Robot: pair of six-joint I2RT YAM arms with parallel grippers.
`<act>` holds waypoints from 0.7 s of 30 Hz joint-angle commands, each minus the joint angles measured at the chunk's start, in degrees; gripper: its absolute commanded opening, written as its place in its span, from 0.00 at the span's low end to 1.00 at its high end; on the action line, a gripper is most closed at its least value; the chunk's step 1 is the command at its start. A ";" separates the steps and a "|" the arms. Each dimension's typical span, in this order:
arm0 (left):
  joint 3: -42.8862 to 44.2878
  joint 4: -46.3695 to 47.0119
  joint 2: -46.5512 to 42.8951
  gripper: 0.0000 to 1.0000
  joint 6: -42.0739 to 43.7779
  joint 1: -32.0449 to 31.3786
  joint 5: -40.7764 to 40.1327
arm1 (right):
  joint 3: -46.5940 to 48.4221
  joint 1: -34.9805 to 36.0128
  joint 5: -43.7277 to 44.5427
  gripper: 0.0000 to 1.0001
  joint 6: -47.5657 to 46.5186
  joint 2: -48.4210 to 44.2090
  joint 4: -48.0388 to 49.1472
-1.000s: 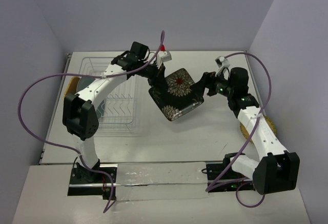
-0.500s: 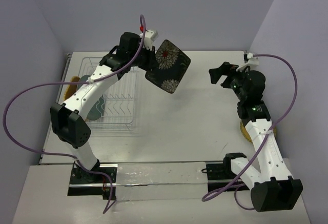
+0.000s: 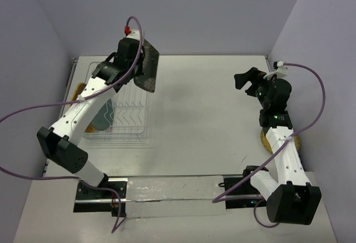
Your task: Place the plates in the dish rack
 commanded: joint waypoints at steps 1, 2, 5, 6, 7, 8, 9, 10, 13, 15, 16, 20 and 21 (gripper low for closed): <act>1.81 -3.92 -6.88 0.00 -5.44 0.16 -20.74 | -0.04 -1.31 -3.44 1.00 1.02 4.05 4.34; 1.35 -5.24 -7.16 0.00 -6.49 0.16 -21.70 | 0.13 -1.64 -4.00 1.00 1.21 5.33 4.34; -1.06 -11.23 -7.71 0.00 -11.37 0.16 -23.98 | 0.47 -2.53 -6.81 1.00 2.51 7.95 4.43; -1.81 -12.45 -7.84 0.00 -12.56 0.16 -24.20 | 0.64 -2.86 -7.35 1.00 2.71 8.78 4.47; -2.64 -14.15 -8.00 0.00 -14.67 0.16 -24.92 | 0.92 -3.10 -8.35 0.99 2.74 9.94 4.52; -3.42 -15.93 -8.26 0.00 -17.04 0.19 -26.11 | 1.21 -3.36 -9.85 0.99 2.85 11.09 4.52; -3.81 -16.97 -8.52 0.00 -17.87 0.26 -27.03 | 1.27 -3.50 -9.99 0.99 2.94 11.41 4.52; -3.89 -18.19 -8.60 0.00 -18.79 0.35 -27.38 | 1.28 -3.57 -9.99 0.99 2.83 11.82 4.52; -4.15 -24.71 -8.90 0.00 -23.70 0.73 -29.15 | 1.46 -3.92 -10.39 0.99 3.18 13.00 4.61; -5.36 -27.78 -9.46 0.00 -26.55 1.43 -31.20 | 1.74 -3.93 -11.03 0.99 3.47 13.93 4.75; -6.10 -28.36 -9.93 0.00 -27.22 1.87 -30.97 | 1.86 -3.93 -11.38 0.99 3.62 14.31 4.78; -9.91 -24.10 -15.07 0.00 -25.11 5.13 -26.01 | 2.52 -3.93 -13.26 0.98 3.68 16.58 5.14; -10.34 -22.31 -16.47 0.00 -23.33 5.67 -24.94 | 2.66 -3.93 -13.46 0.98 3.68 17.01 5.24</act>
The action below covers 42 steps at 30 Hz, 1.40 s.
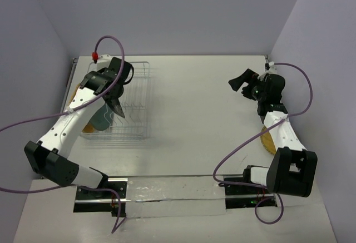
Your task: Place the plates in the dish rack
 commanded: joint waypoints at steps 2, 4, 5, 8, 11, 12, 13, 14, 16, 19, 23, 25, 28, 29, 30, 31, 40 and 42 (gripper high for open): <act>-0.57 6.71 -9.54 0.00 3.33 2.97 0.01 | 2.98 -0.31 -2.81 0.98 0.38 2.51 3.23; -0.90 7.32 -10.58 0.00 5.91 3.15 3.09 | 3.42 -0.37 -3.55 0.98 0.42 3.63 3.23; -0.83 6.75 -10.71 0.00 6.82 3.21 3.63 | 3.68 -0.37 -4.16 0.98 0.36 4.09 3.20; 0.91 1.44 -10.48 0.00 6.70 3.85 0.88 | 4.02 -0.37 -4.72 0.97 0.36 4.97 3.23; -1.29 3.04 -12.09 0.00 10.32 4.52 3.81 | 4.10 -0.37 -4.94 0.97 0.38 5.37 3.23; -2.40 4.48 -12.62 0.00 11.86 4.67 5.92 | 4.19 -0.37 -5.14 0.97 0.44 5.54 3.23; -3.09 4.72 -12.65 0.00 12.59 4.70 6.92 | 4.22 -0.37 -5.29 0.97 0.41 5.63 3.21; -3.73 4.37 -12.53 0.00 13.07 4.70 6.90 | 4.22 -0.37 -5.42 0.97 0.34 5.66 3.18; -4.57 3.53 -12.13 0.00 13.53 4.70 6.13 | 4.12 -0.37 -5.47 0.97 0.17 5.50 3.14; -5.67 5.75 -12.24 0.00 15.13 4.63 7.65 | 3.99 -0.37 -5.22 0.97 0.09 5.19 3.05; -7.07 7.01 -11.08 0.00 16.45 4.70 7.66 | 4.04 -0.41 -5.22 0.97 -0.12 5.30 2.75; -7.51 8.08 -10.14 0.00 16.89 4.64 8.25 | 4.13 -0.46 -4.93 0.97 -0.24 5.35 2.55; -7.93 9.66 -9.05 0.00 17.60 4.70 9.87 | 4.17 -0.46 -4.75 0.97 -0.29 5.59 2.44; -7.76 9.73 -8.31 0.00 17.13 4.70 9.32 | 4.23 -0.46 -4.87 0.97 -0.35 5.71 2.44; -7.18 9.30 -7.05 0.00 16.88 4.70 8.26 | 4.31 -0.46 -4.95 0.97 -0.43 5.89 2.43; -6.93 8.95 -6.34 0.00 16.83 4.70 7.90 | 4.37 -0.46 -4.95 0.97 -0.43 6.09 2.38; -8.22 10.13 -3.83 0.00 17.63 4.76 8.05 | 4.65 -0.46 -4.94 0.97 -0.37 6.73 2.09; -9.06 11.31 -4.20 0.00 18.48 4.79 9.72 | 4.79 -0.41 -5.04 0.97 -0.35 6.96 2.09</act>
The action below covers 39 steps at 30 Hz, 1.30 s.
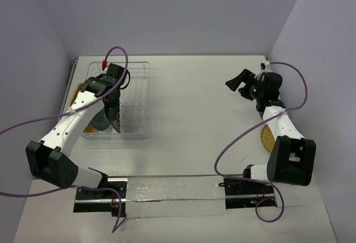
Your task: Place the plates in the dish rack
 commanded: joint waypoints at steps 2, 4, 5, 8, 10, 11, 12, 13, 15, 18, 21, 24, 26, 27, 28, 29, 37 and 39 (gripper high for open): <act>-1.72 8.37 -2.63 0.00 3.56 0.35 2.53 | 3.00 -0.46 -0.50 0.97 -0.42 1.03 1.87; -3.37 9.76 -2.48 0.00 3.80 0.42 3.70 | 3.22 -0.46 -0.74 0.97 -0.42 1.26 1.72; -3.61 10.24 -2.45 0.00 3.83 0.43 3.77 | 3.24 -0.46 -0.81 0.97 -0.42 1.33 1.71; -5.41 9.97 -1.37 0.00 2.68 0.43 1.95 | 3.30 -0.46 -1.00 0.97 -0.42 1.23 1.71; -5.70 10.14 -1.24 0.07 2.00 0.45 1.62 | 3.06 -0.46 -0.94 0.97 -0.43 0.96 1.69; -6.05 10.43 -1.31 0.23 2.06 0.52 1.86 | 3.05 -0.46 -0.64 0.97 -0.50 0.74 1.62; -5.88 10.39 -1.31 0.32 1.95 0.53 2.03 | 2.99 -0.46 -0.57 0.97 -0.50 0.73 1.62; -5.72 9.99 -1.31 0.43 1.63 0.61 2.19 | 3.06 -0.46 -0.65 0.97 -0.50 0.65 1.62; -5.43 9.68 -1.31 0.51 1.40 0.61 1.69 | 2.98 -0.46 -0.74 0.97 -0.42 0.65 1.62; -4.47 7.68 -1.22 0.80 -0.67 0.61 -1.46 | 2.90 -0.46 -0.91 0.97 -0.34 0.57 1.62; -3.19 5.76 -1.10 0.87 -2.36 0.61 -3.08 | 2.87 -0.46 -0.98 0.97 -0.33 0.31 1.62; -1.71 3.50 0.01 0.92 -5.39 0.61 -5.99 | 2.76 -0.46 -0.90 0.97 -0.29 0.02 1.62; 0.01 0.49 1.68 0.97 -8.41 0.61 -9.91 | 2.67 -0.42 -0.60 0.98 -0.33 -0.32 1.49; 1.06 -1.82 2.21 0.98 -9.81 0.61 -11.00 | 2.62 -0.46 -0.29 0.98 -0.28 -0.50 1.35; 2.49 -4.09 2.62 0.98 -11.59 0.61 -12.27 | 2.60 -0.46 0.18 0.98 -0.27 -0.74 1.17; 4.11 -5.38 2.91 0.99 -13.56 0.61 -13.75 | 2.55 -0.46 0.77 0.98 -0.31 -1.03 0.97; 12.62 -6.21 -2.14 0.99 -19.07 -1.94 -13.68 | 2.71 -0.98 5.35 0.99 0.28 -2.03 -1.22; 13.46 -3.54 -3.81 0.99 -18.46 -3.46 -13.32 | 2.71 -1.42 6.14 0.99 0.80 -2.25 -1.70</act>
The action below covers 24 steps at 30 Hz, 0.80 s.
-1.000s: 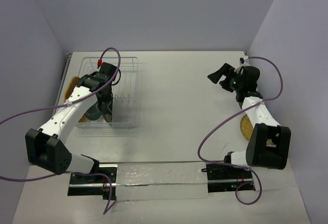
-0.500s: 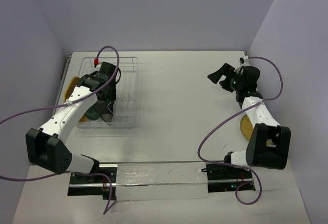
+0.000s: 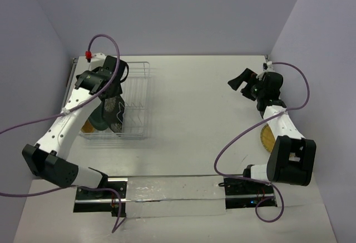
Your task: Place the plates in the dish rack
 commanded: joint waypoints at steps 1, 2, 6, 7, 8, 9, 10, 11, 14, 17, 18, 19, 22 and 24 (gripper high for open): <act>5.29 3.34 -5.90 0.99 -2.42 -2.86 -1.51 | 1.96 -1.30 4.00 0.99 1.00 -2.59 -0.69; 6.03 6.12 -6.82 0.99 -1.85 -3.35 -0.97 | 1.80 -1.79 5.58 0.99 1.35 -2.99 -1.13; 3.99 27.67 -11.04 0.99 5.59 -4.70 7.87 | 0.77 -5.75 8.96 1.00 3.26 -5.14 -4.03; 2.38 32.48 -11.55 0.99 7.41 -4.85 10.52 | 0.12 -7.05 10.06 1.00 3.93 -6.14 -5.07; 0.93 36.20 -11.52 0.99 8.94 -4.95 12.72 | 0.06 -8.25 10.17 1.00 4.37 -6.23 -6.02; -1.02 39.59 -10.75 0.99 10.83 -5.12 16.16 | -1.12 -10.20 12.03 1.00 4.78 -7.76 -8.24; -1.46 44.24 -10.09 0.99 11.85 -5.27 18.20 | -1.49 -10.94 12.84 1.00 4.49 -8.64 -9.42; -2.67 47.49 -8.64 0.99 14.00 -5.42 22.07 | -2.27 -11.86 15.20 1.00 4.07 -10.38 -11.88; -5.76 55.72 -5.13 0.99 17.57 -5.55 29.55 | -5.19 -15.74 21.94 1.00 4.36 -14.99 -16.47; -6.22 62.57 -0.51 0.99 19.33 -5.47 36.29 | -10.75 -22.74 21.41 1.00 4.71 -21.93 -18.66; -5.16 62.84 1.69 0.99 19.86 -5.40 39.49 | -12.11 -26.53 19.82 1.00 4.52 -24.15 -20.38; -3.75 63.07 3.39 0.99 20.27 -5.38 41.44 | -13.03 -29.11 19.19 1.00 3.83 -25.79 -21.75; -3.04 64.92 7.36 0.99 21.14 -5.12 45.51 | -15.03 -36.05 20.74 1.00 2.39 -30.73 -26.66; -3.57 66.59 8.79 0.99 21.42 -4.52 48.40 | -16.93 -39.80 22.90 1.00 2.29 -33.43 -28.12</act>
